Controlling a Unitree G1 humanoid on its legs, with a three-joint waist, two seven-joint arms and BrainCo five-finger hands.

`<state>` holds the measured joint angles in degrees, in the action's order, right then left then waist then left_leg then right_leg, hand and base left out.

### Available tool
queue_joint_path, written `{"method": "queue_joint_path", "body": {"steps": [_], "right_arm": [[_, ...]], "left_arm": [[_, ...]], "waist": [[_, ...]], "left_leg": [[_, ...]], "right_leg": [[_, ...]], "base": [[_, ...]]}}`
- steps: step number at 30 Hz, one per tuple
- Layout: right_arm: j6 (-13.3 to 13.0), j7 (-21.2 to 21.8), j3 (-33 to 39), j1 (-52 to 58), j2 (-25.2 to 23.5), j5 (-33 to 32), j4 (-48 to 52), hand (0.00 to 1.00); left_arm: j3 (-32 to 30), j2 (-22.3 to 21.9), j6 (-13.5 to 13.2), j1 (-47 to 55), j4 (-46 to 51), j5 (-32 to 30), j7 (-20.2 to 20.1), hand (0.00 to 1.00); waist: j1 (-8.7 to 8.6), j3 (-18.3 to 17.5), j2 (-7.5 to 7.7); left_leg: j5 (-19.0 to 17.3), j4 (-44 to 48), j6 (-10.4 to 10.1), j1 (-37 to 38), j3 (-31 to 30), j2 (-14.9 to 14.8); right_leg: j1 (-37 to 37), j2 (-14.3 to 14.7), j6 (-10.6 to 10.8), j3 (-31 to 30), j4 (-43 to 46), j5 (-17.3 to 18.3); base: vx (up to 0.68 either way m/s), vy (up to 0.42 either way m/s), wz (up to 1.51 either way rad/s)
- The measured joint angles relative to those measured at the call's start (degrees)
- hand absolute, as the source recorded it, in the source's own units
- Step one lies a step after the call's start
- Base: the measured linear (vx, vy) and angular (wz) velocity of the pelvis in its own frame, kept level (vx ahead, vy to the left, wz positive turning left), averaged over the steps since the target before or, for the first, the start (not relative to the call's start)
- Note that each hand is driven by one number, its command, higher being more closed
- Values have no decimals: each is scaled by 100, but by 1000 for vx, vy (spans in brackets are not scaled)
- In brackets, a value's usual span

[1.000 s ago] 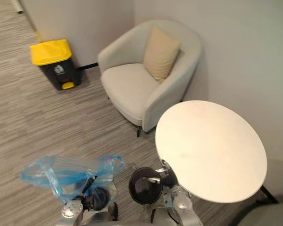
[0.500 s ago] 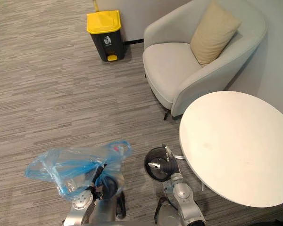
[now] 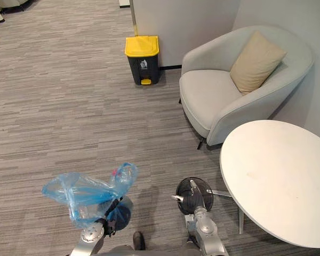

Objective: Gather rubbish on tea table into small bin, then transfer packed bag to large trash can.

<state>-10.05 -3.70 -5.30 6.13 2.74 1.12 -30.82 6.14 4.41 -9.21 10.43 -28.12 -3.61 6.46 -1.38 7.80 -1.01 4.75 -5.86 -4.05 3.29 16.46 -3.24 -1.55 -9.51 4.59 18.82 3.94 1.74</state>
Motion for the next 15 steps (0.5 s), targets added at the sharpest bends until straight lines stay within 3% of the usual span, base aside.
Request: {"method": "queue_joint_path", "body": {"steps": [5,8,10,12,13,14,15], "right_arm": [[3,-29,26,-34,-6,11,-380,0],[10,-88,27,-41,-1,36,-444,0],[9,-139,32,-31,-2,76,-446,0],[9,-151,91,12,19,75,-445,0],[8,-156,97,28,23,74,-437,0],[1,-167,126,56,36,69,-439,0],[-6,-160,123,51,22,69,-438,0]], "left_arm": [[-9,21,-12,-13,-290,9,18,100],[-9,5,-18,108,-335,14,19,100],[-9,22,-23,236,-362,18,28,100],[-3,-8,-70,263,-372,19,96,100],[-4,-12,-97,259,-375,21,126,100],[-6,31,-130,202,-383,23,139,100],[-13,35,-136,147,-386,24,146,100]], "waist": [[8,-11,14],[62,3,59],[58,46,234],[-2,61,303],[-41,64,274],[-127,129,137],[-124,131,145]], "left_leg": [[-78,-1,36,-107,-85,32],[-175,40,138,-128,-96,183],[-347,131,248,-108,-274,464],[-587,393,373,-137,-705,583],[-626,474,400,-145,-859,601],[-713,657,485,-140,-1164,456],[-755,725,480,-152,-1259,384]], "right_leg": [[-18,-30,80,117,-67,43],[186,-285,283,130,441,333],[282,-703,443,180,1121,658],[465,-936,293,-168,2070,596],[601,-917,140,-366,2486,490],[917,-691,83,-755,2956,751],[1036,-459,54,-918,2983,947]], "base": [[-8,15,10],[81,72,17],[136,96,45],[180,111,79],[257,118,112],[206,49,87],[247,-4,111]]}}
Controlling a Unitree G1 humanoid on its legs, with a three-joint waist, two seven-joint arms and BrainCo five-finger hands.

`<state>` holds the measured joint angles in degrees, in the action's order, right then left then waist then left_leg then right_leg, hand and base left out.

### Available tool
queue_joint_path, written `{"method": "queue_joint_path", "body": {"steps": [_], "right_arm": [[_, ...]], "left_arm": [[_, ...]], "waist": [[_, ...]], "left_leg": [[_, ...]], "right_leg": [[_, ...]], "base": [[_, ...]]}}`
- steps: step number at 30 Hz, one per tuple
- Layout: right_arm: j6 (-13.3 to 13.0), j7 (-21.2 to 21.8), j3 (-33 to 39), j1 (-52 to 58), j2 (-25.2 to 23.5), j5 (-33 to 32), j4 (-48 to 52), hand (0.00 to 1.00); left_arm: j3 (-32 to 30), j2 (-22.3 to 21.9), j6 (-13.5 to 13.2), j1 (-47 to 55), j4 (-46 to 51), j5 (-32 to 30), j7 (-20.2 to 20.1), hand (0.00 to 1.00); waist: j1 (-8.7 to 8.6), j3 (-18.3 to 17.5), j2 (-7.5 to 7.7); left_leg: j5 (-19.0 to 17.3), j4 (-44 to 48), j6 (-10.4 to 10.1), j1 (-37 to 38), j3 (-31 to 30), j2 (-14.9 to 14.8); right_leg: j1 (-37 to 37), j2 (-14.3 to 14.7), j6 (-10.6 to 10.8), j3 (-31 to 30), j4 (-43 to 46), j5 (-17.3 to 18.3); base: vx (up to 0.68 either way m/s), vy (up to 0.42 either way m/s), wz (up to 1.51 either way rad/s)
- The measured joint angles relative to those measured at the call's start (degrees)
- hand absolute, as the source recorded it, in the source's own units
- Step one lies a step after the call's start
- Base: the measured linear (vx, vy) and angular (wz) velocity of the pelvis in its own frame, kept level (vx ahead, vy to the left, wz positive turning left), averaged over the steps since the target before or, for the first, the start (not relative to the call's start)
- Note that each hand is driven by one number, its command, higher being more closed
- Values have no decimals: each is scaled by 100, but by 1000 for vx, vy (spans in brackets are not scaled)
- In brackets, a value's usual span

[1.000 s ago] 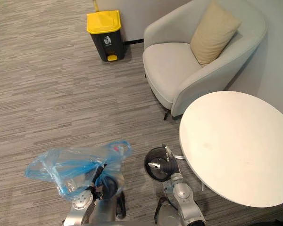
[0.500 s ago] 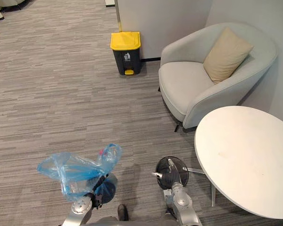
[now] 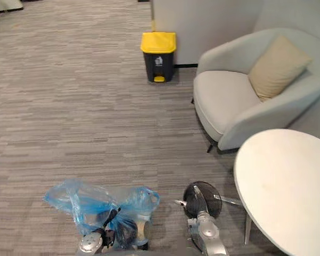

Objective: Gather rubbish on tea table into small bin, then transfer packed bag to large trash can.

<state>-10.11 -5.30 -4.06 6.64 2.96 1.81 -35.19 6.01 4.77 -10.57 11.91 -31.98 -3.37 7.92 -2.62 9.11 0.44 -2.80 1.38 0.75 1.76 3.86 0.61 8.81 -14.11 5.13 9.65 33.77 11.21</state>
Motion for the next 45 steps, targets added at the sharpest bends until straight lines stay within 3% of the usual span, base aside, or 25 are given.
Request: {"method": "queue_joint_path", "body": {"steps": [1,3,5,6,7,9,11,13,15,19,21,23,24,26,28,30,31,32,34,38,40,41,42,44,45], "right_arm": [[-40,3,-34,-1,-7,-13,7,0],[-63,-6,-12,1,19,-23,6,0],[-80,-6,-11,11,36,-35,11,0],[-83,-3,-14,88,18,-93,15,0],[-73,-3,1,101,63,-129,-10,0],[-81,-6,157,170,126,-174,60,0],[-73,-4,193,210,110,-210,90,0],[-63,-2,152,429,9,-247,402,0],[-77,-11,118,565,-69,-313,797,0],[-100,-92,127,441,-87,-357,1017,0],[-104,-102,141,415,-142,-359,977,0],[-101,-103,199,439,-36,-359,815,0],[-77,-99,182,394,42,-358,620,0],[-69,-94,133,402,-120,-353,488,0],[-71,-93,128,408,-144,-350,473,0],[-72,-81,113,372,-150,-346,443,0],[-73,-80,102,330,-149,-346,437,0],[-80,-80,85,235,-145,-343,276,0],[-80,-109,65,211,-136,-343,163,0],[-104,-346,-1,-30,-25,-383,-31,0],[-211,-477,-91,-58,113,-411,-40,0],[-261,-509,-126,-12,132,-446,-44,0],[-286,-576,-133,0,222,-462,-75,0],[-289,-662,-90,-44,317,-476,9,0],[-307,-704,-81,-62,342,-525,83,0]], "left_arm": [[-54,52,-3,-122,-36,7,44,100],[-89,129,-76,-265,-179,36,102,100],[-143,134,-106,-297,-272,45,110,100],[-172,245,-118,-289,-297,47,111,100],[-188,208,-115,-344,-400,48,110,100],[-205,119,-139,-283,-449,48,125,100],[-247,105,-162,-294,-448,47,117,100],[-439,-3,-178,-283,-326,47,108,100],[-519,-78,-183,-94,-77,48,99,100],[-492,-133,-237,-80,232,44,86,100],[-487,-137,-253,-97,200,44,86,100],[-389,-185,-272,-91,189,45,88,100],[-379,-228,-302,-64,132,44,90,100],[-375,-156,-299,-83,-22,44,89,100],[-296,-110,-304,-182,-8,43,90,100],[-133,-50,-305,-128,-12,43,96,100],[-106,-35,-305,-77,-13,43,98,100],[-4,-27,-320,85,-16,44,114,100],[60,7,-393,256,-21,-6,227,100],[58,66,-681,601,-89,-255,537,100],[63,208,-850,752,-83,-303,594,100],[64,336,-948,860,-7,-303,593,100],[69,425,-1006,841,-52,-294,585,100],[102,389,-1071,861,-10,-295,584,100],[139,374,-1122,848,16,-296,576,100]], "waist": [[-7,18,-25],[-20,38,22],[-91,36,130],[-111,18,319],[-119,36,319],[-127,-14,-31],[-163,-45,-184],[-121,40,-84],[27,85,51],[215,84,216],[311,130,244],[354,88,58],[382,46,-123],[334,-81,135],[352,-96,192],[342,-49,248],[345,-27,250],[316,24,201],[325,62,125],[350,246,63],[341,276,57],[348,276,147],[348,308,176],[342,268,-69],[344,311,-156]], "left_leg": [[-42,80,-10,-19,-236,-131],[-82,99,-109,56,-464,-120],[-247,233,-174,97,-605,57],[-463,411,-217,95,-722,283],[-591,522,-241,126,-799,282],[-1028,951,-370,7,-859,18],[-1142,1823,-522,-284,-741,-204],[-1163,3631,-778,-847,-277,-524],[-1242,5040,-641,-1411,429,-1086],[-1356,4275,-421,-2266,724,-1155],[-1264,3441,-513,-2409,683,-979],[-700,2218,-630,-2310,476,-873],[-30,2170,-400,-2279,363,-960],[-293,2319,-191,-2210,619,-639],[-545,2284,-39,-2026,900,-477],[-893,2103,135,-1378,1154,-229],[-984,2044,174,-1172,1210,-199],[-1131,1918,199,-713,1217,-185],[-1215,1727,184,-350,1217,-220],[-1371,1535,89,206,1116,-465],[-1482,1447,-116,458,968,-485],[-1636,1473,-348,568,835,-404],[-1841,1593,-476,756,609,-449],[-1784,2183,-549,453,358,-689],[-1588,2953,-749,57,189,-842]], "right_leg": [[282,505,-111,-136,-93,182],[538,852,-185,-158,-464,139],[644,914,-437,-173,-948,-133],[636,835,-613,-211,-1211,-642],[620,778,-614,-200,-1021,-539],[519,1004,-620,-34,-1076,-232],[237,1207,-689,96,-1280,-52],[-329,1388,-833,127,-1550,-4],[-859,1527,-963,53,-1762,89],[-1265,1471,-975,-436,-2247,111],[-1503,1307,-779,-642,-2336,235],[-1647,1303,-530,-880,-2373,468],[-1757,1350,-383,-1083,-2309,676],[-1679,972,-272,-1235,-2033,800],[-1353,733,-237,-1371,-1231,778],[-817,430,308,-1482,480,403],[-633,394,403,-1449,991,339],[-233,383,215,-1098,1989,481],[231,393,-147,-554,2336,688],[1262,504,-330,640,1031,766],[1411,699,-414,852,-587,-16],[1407,737,-660,829,-1092,-793],[1459,761,-1082,678,-697,-1199],[1442,840,-1013,850,-565,-735],[1366,921,-1061,938,-617,-586]], "base": [[225,-53,80],[270,-76,94],[251,-94,86],[210,-106,62],[261,-132,51],[288,-116,15],[372,-151,22],[340,-149,7],[326,-92,-34],[345,46,-56],[367,188,-65],[441,325,-68],[440,385,-79],[456,336,-50],[387,261,-31],[406,251,-43],[459,201,-38],[385,133,-25],[398,67,0],[451,-50,24],[470,-107,50],[508,-160,54],[581,-196,49],[503,-224,28],[433,-252,17]]}}
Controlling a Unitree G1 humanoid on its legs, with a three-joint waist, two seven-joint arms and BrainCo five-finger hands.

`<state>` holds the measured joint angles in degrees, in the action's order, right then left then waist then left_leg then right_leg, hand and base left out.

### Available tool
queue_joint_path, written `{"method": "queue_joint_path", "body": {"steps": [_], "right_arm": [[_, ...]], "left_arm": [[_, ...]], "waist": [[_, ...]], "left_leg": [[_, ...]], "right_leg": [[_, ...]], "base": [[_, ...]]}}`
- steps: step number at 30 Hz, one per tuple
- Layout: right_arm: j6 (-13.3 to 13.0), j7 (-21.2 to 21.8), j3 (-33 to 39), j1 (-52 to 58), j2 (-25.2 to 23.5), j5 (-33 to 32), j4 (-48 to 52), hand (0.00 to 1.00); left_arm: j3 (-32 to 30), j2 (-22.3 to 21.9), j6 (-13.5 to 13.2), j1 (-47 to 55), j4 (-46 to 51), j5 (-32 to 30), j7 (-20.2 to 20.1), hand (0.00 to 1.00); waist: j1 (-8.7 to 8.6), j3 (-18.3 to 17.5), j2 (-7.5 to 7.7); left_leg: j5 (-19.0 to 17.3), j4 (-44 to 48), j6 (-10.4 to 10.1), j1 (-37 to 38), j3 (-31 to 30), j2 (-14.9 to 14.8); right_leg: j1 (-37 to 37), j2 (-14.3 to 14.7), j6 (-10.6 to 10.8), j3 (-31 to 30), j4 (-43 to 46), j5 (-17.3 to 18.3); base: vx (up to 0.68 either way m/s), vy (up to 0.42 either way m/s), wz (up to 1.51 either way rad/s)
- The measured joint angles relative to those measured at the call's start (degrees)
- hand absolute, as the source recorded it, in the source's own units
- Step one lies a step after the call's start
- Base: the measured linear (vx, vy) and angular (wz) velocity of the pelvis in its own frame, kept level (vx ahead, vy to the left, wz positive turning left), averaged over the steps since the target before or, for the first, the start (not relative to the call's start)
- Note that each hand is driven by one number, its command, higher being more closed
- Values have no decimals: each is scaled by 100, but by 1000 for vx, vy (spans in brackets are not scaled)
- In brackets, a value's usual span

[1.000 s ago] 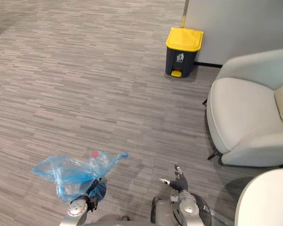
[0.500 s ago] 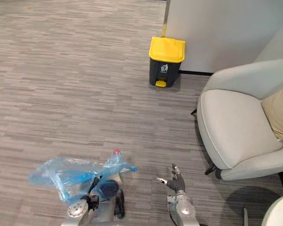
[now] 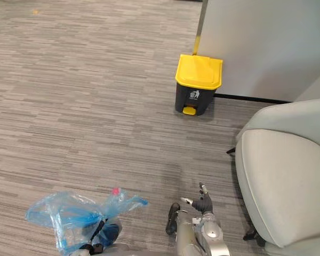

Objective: Gather rubbish on tea table into small bin, then transfer packed bag to large trash can.

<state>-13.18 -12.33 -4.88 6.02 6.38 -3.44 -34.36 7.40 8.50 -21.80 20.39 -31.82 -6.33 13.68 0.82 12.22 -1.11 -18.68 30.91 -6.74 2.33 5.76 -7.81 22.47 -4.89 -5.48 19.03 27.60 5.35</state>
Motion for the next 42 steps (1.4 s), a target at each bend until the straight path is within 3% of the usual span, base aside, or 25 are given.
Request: {"method": "queue_joint_path", "body": {"steps": [1,3,5,7,10,11,12,13,14,15,18,21,23,24,25,29,31,32,33,34,35,37,38,40,42], "right_arm": [[8,-6,5,24,-15,-57,0,0],[16,-27,6,141,-111,-134,151,0],[-34,-56,53,307,-170,-250,515,0],[-94,-151,132,293,-175,-344,570,0],[-105,-197,228,185,-198,-378,552,0],[-127,-238,283,111,-201,-377,474,0],[-136,-245,283,104,-202,-379,412,0],[-139,-248,283,94,-198,-381,369,0],[-139,-246,266,114,-219,-378,368,0],[-138,-248,267,143,-289,-378,370,0],[-152,-245,206,349,-531,-378,444,0],[-142,-238,144,287,-578,-370,391,0],[-138,-237,130,233,-588,-369,377,0],[-141,-246,46,201,-562,-366,373,0],[-144,-246,-27,168,-537,-363,380,0],[-28,103,-72,-32,-464,-179,225,0],[5,154,-69,-19,-379,67,91,0],[4,164,-69,119,-352,143,93,0],[13,179,-63,113,-281,157,38,0],[46,226,-1,65,-249,179,-9,0],[46,240,26,83,-239,178,-12,0],[58,253,34,114,-243,179,-8,0],[59,253,-27,184,-264,178,50,0],[18,247,-9,328,-373,177,409,0],[-37,249,28,217,-368,176,419,0]], "left_arm": [[-8,-19,-35,-14,35,0,-13,100],[-49,-27,-136,-10,227,3,-18,100],[-48,-18,-212,-10,306,2,-128,100],[104,9,-286,-29,331,9,-165,100],[120,43,-389,-58,382,6,-243,100],[115,49,-397,-75,376,7,-243,100],[117,48,-407,-78,376,8,-245,100],[143,46,-430,-100,367,6,-248,100],[197,27,-469,-127,260,-2,-241,100],[217,12,-469,-143,242,-2,-240,100],[215,73,-466,-199,248,-9,-184,100],[305,98,-418,-255,123,-70,24,100],[326,125,-407,-257,1,-110,94,100],[325,129,-328,-348,-31,-143,167,100],[330,128,-254,-461,-29,-225,172,100],[306,116,104,-931,68,-11,51,100],[242,125,124,-991,89,128,-118,100],[210,157,125,-902,151,128,-146,100],[195,89,166,-943,74,127,-171,100],[169,7,209,-933,74,124,-256,100],[168,-35,209,-926,76,127,-255,100],[145,-124,288,-917,73,129,-287,100],[115,-186,297,-869,101,128,-353,100],[103,-290,278,-765,421,134,-385,100],[107,-347,248,-754,530,132,-463,100]], "waist": [[5,54,-78],[98,99,-59],[195,136,64],[290,132,209],[347,192,266],[367,214,272],[400,212,270],[484,201,238],[590,133,95],[616,116,123],[615,29,554],[555,29,572],[382,81,479],[274,61,525],[276,65,547],[49,189,356],[-21,182,362],[-8,74,551],[-7,85,416],[-98,49,239],[-132,53,194],[-181,92,134],[-156,102,113],[14,88,194],[55,67,243]], "left_leg": [[430,983,-78,-424,-190,-201],[444,2361,-151,-887,-258,-523],[385,2911,-53,-1340,-158,-555],[220,2224,234,-1918,-21,-364],[206,835,273,-2222,-93,8],[325,-124,136,-2197,-199,235],[424,-529,69,-2137,-259,302],[654,-978,78,-2023,-317,328],[1231,-1117,298,-1947,-406,273],[1472,-976,507,-1897,-370,296],[848,-841,692,-1643,44,624],[424,-817,957,-1064,296,799],[210,-844,1056,-635,280,794],[119,-1045,1042,-315,291,770],[103,-1233,1018,-131,302,764],[67,-1711,941,669,295,517],[-8,-1706,748,950,271,522],[-161,-1645,521,1142,175,653],[-239,-1575,473,1217,73,568],[-85,-1184,242,993,-130,405],[40,-966,160,884,-196,377],[723,183,60,464,-313,327],[907,1113,-47,140,-316,140],[718,2535,172,-562,80,-234],[529,2404,394,-1178,219,-272]], "right_leg": [[-288,172,-41,88,-210,80],[-906,455,-90,122,-546,192],[-1388,557,-55,108,-796,369],[-1714,607,-24,83,-1175,411],[-2012,616,-4,-17,-1418,423],[-2206,597,50,-139,-1540,455],[-2261,598,100,-222,-1570,484],[-2328,631,177,-375,-1567,548],[-2415,724,304,-634,-1458,741],[-2427,692,419,-797,-1268,933],[-2226,157,749,-1033,-347,1409],[-1345,-406,961,-905,2091,1074],[-1177,-560,847,-670,2776,1154],[-907,-556,849,-510,2840,1169],[-699,-551,855,-428,2763,1175],[-202,-185,703,38,1448,1149],[-43,130,493,124,12,429],[-21,181,-59,-33,-644,-787],[-10,241,-199,-18,-398,-740],[-34,285,-183,64,-293,-390],[-75,289,-178,109,-294,-295],[-502,312,-148,205,-479,-63],[-944,403,-147,235,-779,-37],[-1766,500,-162,205,-1224,-24],[-2172,493,-145,115,-1617,-18]], "base": [[426,-241,18],[404,-201,0],[385,-167,-8],[269,-95,-2],[357,-7,-15],[327,67,-32],[325,81,-60],[335,150,-90],[456,228,-102],[475,252,-83],[366,185,-42],[416,205,-34],[491,143,10],[541,79,2],[546,60,-3],[479,-8,-6],[589,-63,-16],[589,-82,-17],[579,-89,3],[448,-77,16],[644,-143,39],[484,-120,35],[419,-75,20],[556,-90,12],[394,-38,-12]]}}
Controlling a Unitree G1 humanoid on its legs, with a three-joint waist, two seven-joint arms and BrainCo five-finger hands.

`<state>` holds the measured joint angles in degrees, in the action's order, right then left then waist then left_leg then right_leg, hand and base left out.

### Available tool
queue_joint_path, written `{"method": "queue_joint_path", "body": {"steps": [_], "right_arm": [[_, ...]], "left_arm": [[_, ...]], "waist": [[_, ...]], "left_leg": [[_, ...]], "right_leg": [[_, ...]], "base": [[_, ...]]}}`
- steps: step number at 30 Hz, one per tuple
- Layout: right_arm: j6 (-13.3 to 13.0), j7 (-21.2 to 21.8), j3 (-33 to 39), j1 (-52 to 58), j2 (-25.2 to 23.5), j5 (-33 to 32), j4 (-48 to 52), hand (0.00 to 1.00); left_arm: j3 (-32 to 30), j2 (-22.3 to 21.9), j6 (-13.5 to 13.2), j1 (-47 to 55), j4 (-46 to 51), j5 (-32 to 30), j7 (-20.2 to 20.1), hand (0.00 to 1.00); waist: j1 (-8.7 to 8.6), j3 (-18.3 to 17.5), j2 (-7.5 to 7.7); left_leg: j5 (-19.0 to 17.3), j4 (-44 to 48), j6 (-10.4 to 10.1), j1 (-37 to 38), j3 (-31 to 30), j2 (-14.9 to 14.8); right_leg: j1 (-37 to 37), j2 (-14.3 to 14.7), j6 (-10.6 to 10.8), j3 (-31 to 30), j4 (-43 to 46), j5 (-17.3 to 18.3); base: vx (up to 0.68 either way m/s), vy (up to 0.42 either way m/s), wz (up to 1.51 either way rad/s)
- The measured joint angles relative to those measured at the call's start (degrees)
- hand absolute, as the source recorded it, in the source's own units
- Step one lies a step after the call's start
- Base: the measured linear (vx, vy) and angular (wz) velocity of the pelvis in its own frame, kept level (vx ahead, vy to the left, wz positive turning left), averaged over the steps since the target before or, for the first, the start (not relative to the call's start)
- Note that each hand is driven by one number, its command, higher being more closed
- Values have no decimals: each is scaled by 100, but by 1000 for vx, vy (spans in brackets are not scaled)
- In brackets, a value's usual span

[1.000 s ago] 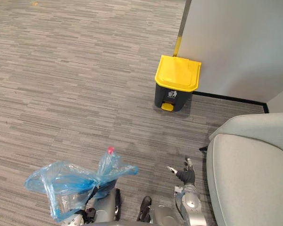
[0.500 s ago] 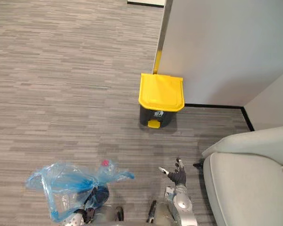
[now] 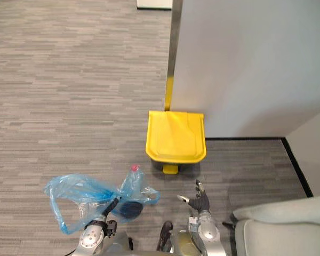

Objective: Gather rubbish on tea table into small bin, then transfer packed bag to large trash can.

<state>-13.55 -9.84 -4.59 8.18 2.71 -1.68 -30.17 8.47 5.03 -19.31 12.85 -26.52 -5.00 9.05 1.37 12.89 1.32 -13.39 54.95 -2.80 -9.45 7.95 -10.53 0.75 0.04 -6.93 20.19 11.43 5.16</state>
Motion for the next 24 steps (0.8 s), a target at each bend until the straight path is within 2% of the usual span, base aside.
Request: {"method": "queue_joint_path", "body": {"steps": [1,3,5,6,7,8,9,10,11,12,18,20,21,22,23,24], "right_arm": [[2,-1,20,-29,-1,-2,-12,0],[19,-1,146,-24,-4,-4,-75,0],[30,-6,206,51,-8,-16,-124,0],[25,-9,209,128,128,-21,-183,0],[80,-6,189,87,117,-38,-457,0],[85,3,185,97,88,-45,-462,0],[75,0,183,168,15,-46,-437,0],[71,1,179,195,-20,-47,-437,0],[68,4,167,220,-45,-46,-438,0],[67,7,143,166,-46,-45,-441,0],[57,11,124,-40,-47,-11,-629,0],[57,21,114,-135,-43,6,-729,0],[57,21,49,-186,-16,10,-877,0],[61,23,-18,-255,12,15,-923,0],[56,28,-81,-278,19,19,-920,0],[51,39,-104,-238,-31,21,-895,0]], "left_arm": [[-1,-5,2,-1,-4,-3,-25,100],[4,-26,6,-8,-48,-11,-35,100],[41,-41,13,-40,-163,-16,-40,100],[75,-83,11,-20,-239,-15,-42,100],[77,-50,43,-43,-405,-13,-46,100],[78,-8,46,-41,-442,-14,-46,100],[70,70,68,-33,-510,-14,-46,100],[73,105,73,-18,-512,-13,-45,100],[65,138,73,-2,-513,-9,-35,100],[46,159,73,14,-546,-6,-28,100],[-20,312,73,66,-591,40,-11,100],[-23,338,73,75,-593,44,0,100],[-45,323,72,79,-617,49,5,100],[-76,287,72,51,-635,58,10,100],[-93,253,69,28,-683,93,16,100],[-150,323,56,23,-799,106,15,100]], "waist": [[22,6,-15],[108,18,-33],[93,27,-94],[102,-25,-270],[116,-22,-201],[113,-36,-173],[102,-129,5],[105,-163,59],[123,-161,43],[123,-201,106],[95,-218,75],[91,-218,74],[48,-212,44],[47,-171,-27],[11,-128,-107],[-40,-184,41]], "left_leg": [[-66,-186,29,-129,19,-15],[-100,-1227,71,-415,0,-17],[22,-2505,-35,-468,-199,93],[769,-3386,-270,-354,-465,119],[877,-3432,-98,-242,-412,193],[843,-3551,-36,-157,-356,279],[872,-3763,19,14,-199,410],[870,-3875,51,114,-111,498],[857,-4040,108,275,36,613],[862,-4234,158,469,198,717],[856,-4651,267,977,702,862],[856,-4786,267,1130,728,843],[855,-4913,267,1270,749,720],[856,-4919,267,1295,762,614],[861,-4923,257,1347,750,493],[865,-4890,233,1361,717,572]], "right_leg": [[-66,1,5,-9,-61,2],[-234,-26,171,-128,-159,88],[-421,-66,433,-181,-137,252],[-437,45,622,-310,-86,388],[-440,-28,750,-519,76,523],[-436,-116,810,-578,86,562],[-431,-306,910,-662,143,625],[-433,-409,955,-733,165,656],[-434,-530,1024,-872,201,698],[-437,-638,1056,-1075,239,718],[-440,-781,1077,-1548,305,718],[-420,-753,1077,-1564,482,715],[-145,-653,1047,-1566,1108,687],[70,-609,994,-1558,1430,757],[186,-508,904,-1535,1308,943],[267,-463,863,-1532,678,587]], "base": [[299,24,-31],[237,76,-30],[239,174,-18],[238,260,-36],[184,207,-42],[222,208,-40],[159,98,-24],[189,129,-35],[171,137,-46],[218,177,-67],[120,68,-40],[71,-7,-22],[59,-36,-25],[35,-63,-21],[13,-60,-4],[41,-56,18]]}}
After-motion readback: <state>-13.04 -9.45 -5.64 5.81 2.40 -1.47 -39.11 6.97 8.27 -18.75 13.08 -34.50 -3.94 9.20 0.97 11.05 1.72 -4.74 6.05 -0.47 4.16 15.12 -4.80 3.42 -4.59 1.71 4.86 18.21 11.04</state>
